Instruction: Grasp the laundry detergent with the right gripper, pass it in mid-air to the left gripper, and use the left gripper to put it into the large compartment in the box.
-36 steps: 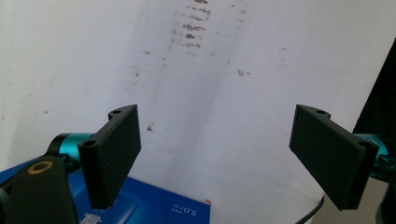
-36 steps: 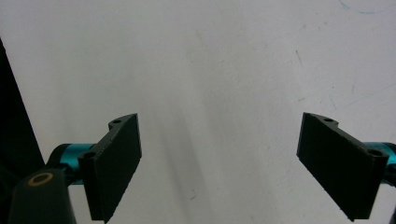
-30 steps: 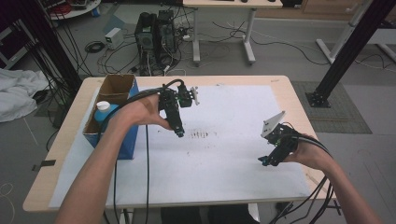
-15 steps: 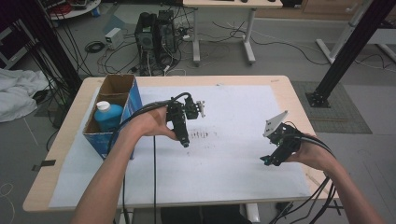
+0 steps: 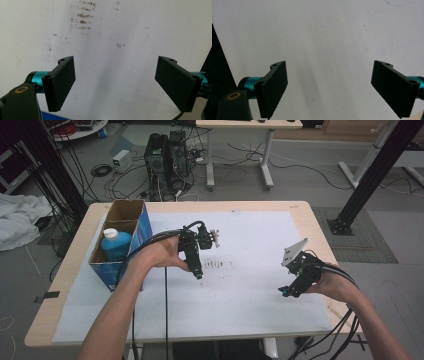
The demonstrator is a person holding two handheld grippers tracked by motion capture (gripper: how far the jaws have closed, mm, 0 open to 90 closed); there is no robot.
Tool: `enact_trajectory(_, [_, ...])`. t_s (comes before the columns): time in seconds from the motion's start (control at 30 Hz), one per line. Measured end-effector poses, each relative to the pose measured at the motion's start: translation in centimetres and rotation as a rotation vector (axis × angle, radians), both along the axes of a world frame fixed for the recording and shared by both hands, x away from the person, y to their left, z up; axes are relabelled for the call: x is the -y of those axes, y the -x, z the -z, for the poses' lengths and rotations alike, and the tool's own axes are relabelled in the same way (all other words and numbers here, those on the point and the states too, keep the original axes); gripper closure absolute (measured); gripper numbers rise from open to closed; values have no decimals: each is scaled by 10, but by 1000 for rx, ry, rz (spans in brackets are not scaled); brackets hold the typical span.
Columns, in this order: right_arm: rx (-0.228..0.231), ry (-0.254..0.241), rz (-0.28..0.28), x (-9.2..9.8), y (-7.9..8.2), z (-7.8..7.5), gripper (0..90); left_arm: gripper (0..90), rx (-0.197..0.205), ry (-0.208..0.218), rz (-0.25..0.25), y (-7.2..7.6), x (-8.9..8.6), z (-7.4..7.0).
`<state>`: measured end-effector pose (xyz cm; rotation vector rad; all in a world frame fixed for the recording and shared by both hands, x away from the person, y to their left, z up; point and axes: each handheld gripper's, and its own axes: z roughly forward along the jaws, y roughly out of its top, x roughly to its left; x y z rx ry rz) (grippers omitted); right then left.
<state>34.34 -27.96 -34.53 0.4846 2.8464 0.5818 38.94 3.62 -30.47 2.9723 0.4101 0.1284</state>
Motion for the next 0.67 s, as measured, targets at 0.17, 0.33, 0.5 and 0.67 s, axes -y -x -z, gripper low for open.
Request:
enact_trajectory(0.17, [1,-1,3,-1,1,0,131,167,0,-1,-3,0,0,1])
enact_trajectory(0.33, [9,0,-3,-3,0,0,131,167,-2,0,-1,1,0,1])
enact_trajectory(0.5, [7,4,-6,-4,1,0,131,167,-3,6,-9,2,-1,1])
enact_trajectory(0.67, [7,4,2,-4,1,-2,130,167,-5,6,-4,2,-1,1])
